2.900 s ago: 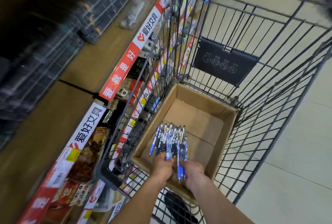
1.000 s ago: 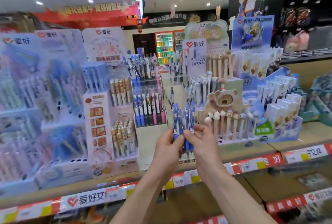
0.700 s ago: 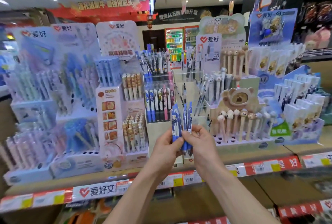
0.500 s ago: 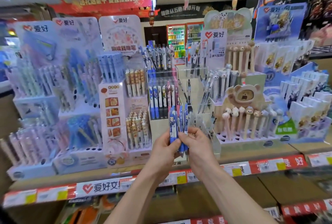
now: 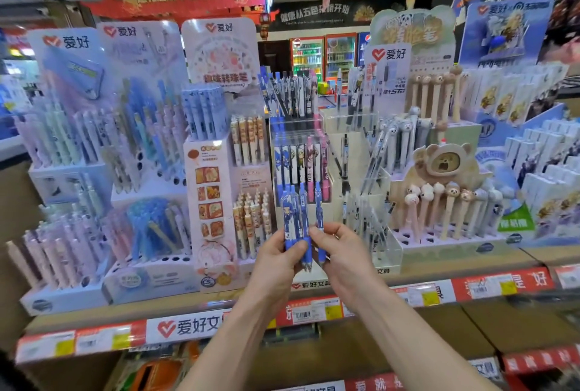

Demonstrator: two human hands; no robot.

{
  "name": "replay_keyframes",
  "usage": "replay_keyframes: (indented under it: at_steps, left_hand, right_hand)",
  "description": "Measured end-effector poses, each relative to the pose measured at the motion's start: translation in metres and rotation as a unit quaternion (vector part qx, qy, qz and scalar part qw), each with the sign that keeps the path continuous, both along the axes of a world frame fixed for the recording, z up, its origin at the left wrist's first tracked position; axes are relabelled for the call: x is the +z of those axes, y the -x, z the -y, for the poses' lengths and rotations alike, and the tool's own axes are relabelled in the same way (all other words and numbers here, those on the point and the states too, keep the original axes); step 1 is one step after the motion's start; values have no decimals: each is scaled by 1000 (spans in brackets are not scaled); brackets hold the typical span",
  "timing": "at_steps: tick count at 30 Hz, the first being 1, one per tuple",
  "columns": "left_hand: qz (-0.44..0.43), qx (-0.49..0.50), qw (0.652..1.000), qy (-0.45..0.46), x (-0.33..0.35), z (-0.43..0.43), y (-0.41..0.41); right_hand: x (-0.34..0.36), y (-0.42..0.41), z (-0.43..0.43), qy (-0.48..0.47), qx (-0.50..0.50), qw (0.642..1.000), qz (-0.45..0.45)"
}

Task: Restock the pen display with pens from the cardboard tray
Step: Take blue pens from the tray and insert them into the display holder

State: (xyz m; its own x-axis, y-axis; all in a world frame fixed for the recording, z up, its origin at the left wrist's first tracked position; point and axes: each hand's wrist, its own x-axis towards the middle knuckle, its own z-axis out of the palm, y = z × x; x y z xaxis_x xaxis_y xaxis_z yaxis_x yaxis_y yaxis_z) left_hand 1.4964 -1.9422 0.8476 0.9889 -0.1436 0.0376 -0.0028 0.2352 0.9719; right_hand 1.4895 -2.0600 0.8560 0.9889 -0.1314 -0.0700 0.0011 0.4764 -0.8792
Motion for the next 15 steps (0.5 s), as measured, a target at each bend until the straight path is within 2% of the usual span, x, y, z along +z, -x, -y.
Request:
replay_keyframes:
  at_steps: [4,7,12,15]
  left_hand:
    - [1,13,1000,-3,2,-16,-4]
    - [8,23,1000,-10,3,-27,-8]
    - [8,26,1000,-14,2,-38,-12]
    - [9,20,1000,-9,0,-39,-13]
  right_hand:
    - [10,-7,8,92,2,996,-20]
    - [28,-18,15,177,-26,984,3]
    - [59,-37,26,297,-53,952,60]
    - [66,-44,31,376,-45,924,47]
